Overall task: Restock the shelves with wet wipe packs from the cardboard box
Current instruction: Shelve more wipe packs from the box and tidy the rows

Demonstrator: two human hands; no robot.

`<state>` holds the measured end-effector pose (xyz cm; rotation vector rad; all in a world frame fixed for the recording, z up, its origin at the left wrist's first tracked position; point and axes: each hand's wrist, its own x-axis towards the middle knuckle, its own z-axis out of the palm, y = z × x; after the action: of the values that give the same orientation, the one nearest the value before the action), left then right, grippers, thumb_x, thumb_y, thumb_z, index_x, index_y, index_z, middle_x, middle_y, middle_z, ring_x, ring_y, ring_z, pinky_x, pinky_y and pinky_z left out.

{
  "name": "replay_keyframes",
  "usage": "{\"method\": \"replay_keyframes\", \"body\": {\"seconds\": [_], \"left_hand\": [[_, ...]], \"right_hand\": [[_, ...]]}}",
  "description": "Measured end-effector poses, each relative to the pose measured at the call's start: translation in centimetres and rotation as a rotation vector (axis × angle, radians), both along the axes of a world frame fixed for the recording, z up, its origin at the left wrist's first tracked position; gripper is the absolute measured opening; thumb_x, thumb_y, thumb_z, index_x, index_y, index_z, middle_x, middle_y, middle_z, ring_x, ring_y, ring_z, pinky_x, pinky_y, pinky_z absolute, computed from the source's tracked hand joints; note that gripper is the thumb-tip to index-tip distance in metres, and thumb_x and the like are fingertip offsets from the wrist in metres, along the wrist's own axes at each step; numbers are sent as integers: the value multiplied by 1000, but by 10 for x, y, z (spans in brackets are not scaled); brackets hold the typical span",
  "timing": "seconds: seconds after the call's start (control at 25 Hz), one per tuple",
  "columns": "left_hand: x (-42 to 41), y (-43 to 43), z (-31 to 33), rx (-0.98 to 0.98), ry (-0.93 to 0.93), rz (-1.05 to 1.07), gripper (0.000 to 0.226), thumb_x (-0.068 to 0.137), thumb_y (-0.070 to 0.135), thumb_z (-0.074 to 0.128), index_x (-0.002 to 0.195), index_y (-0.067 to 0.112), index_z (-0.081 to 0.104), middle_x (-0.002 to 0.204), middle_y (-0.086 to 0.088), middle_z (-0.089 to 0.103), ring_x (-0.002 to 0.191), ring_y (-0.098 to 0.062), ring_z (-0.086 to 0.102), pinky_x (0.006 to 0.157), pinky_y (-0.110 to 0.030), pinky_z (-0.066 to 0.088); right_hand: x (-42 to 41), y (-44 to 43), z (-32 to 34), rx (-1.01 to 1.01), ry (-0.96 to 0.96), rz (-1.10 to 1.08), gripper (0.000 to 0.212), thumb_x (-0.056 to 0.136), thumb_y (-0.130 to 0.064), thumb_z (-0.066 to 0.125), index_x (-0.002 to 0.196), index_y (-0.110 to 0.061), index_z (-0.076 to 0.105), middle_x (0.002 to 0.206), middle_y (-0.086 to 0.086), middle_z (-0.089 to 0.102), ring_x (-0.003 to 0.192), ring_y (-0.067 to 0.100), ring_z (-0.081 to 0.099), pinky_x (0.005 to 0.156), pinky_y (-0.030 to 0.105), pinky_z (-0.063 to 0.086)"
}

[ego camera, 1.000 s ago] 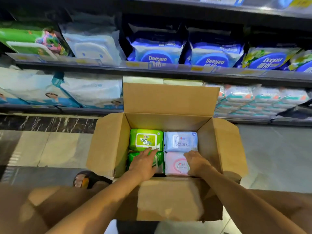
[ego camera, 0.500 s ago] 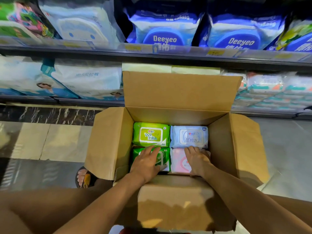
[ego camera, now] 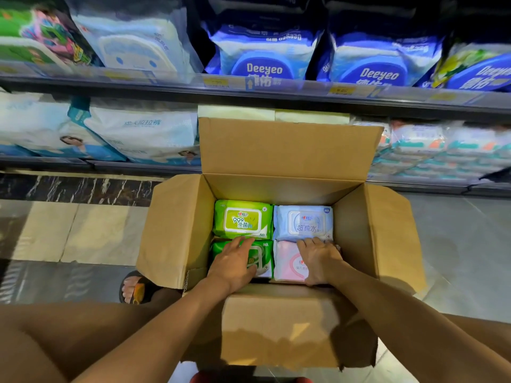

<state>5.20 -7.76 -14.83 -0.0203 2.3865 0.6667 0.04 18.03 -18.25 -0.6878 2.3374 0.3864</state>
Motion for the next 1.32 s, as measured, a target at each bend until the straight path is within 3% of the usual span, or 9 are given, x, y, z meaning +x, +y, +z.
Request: {"method": "replay_keyframes", "body": {"seconds": [0.2,0.36,0.52,0.56,0.68,0.76,0.96,1.12,1.32], "left_hand": [[-1,3,6,177,-79,243,79,91,45,72,159,27,34,160,-4,40,143,-25,44,115,-35,40],[-2,10,27,423,-203,484,101,78,66,76,160,27,32,162,-1,40,144,-21,44,115,-34,39],[2,12,62,608,-284,595,111,76,69,78,163,22,27,159,-2,42,141,-20,47,110,-30,39],[4,13,72,644,-289,620,107,77,67,79,160,19,32,155,0,47,138,-19,51,111,-32,42],[14,19,95,893,-319,633,60,86,38,82,135,11,60,124,0,74,114,-19,71,104,-37,54],[21,19,100,987,-279,617,55,82,30,87,130,13,67,119,-5,77,112,-24,73,106,-44,54],[30,9,109,907,-144,677,77,59,46,97,125,19,70,115,-1,79,108,-21,75,103,-47,56],[33,2,104,848,-59,764,81,54,45,98,125,20,68,113,0,79,102,-17,77,96,-45,60],[39,-15,93,718,39,867,44,69,24,96,105,18,72,96,6,80,87,-13,77,80,-34,63]], "right_hand": [[-15,0,52,-18,-33,-39,101,64,-63,76,144,-21,32,137,5,49,126,26,49,100,46,44],[-14,-1,104,-121,38,-25,101,66,-61,71,149,-22,28,137,3,49,124,27,51,96,40,45],[-8,-11,157,-189,82,-12,105,66,-62,72,152,-24,26,139,1,49,126,25,50,100,38,41],[-6,-15,169,-195,83,-9,106,65,-62,73,151,-25,26,140,0,49,127,24,49,101,38,41],[4,-29,195,-239,102,20,106,61,-61,75,150,-27,28,141,0,50,126,24,49,100,41,41],[9,-38,205,-261,101,29,106,59,-61,75,149,-28,29,139,-1,52,124,24,51,98,42,42],[16,-53,215,-276,124,53,105,62,-62,75,150,-28,27,139,1,51,126,25,49,101,42,41],[18,-57,213,-354,86,26,109,67,-61,78,156,-28,23,145,1,46,133,24,43,106,40,36],[-4,-30,207,-531,40,-185,93,81,-47,76,158,-27,29,158,0,39,144,20,35,116,33,33]]}}
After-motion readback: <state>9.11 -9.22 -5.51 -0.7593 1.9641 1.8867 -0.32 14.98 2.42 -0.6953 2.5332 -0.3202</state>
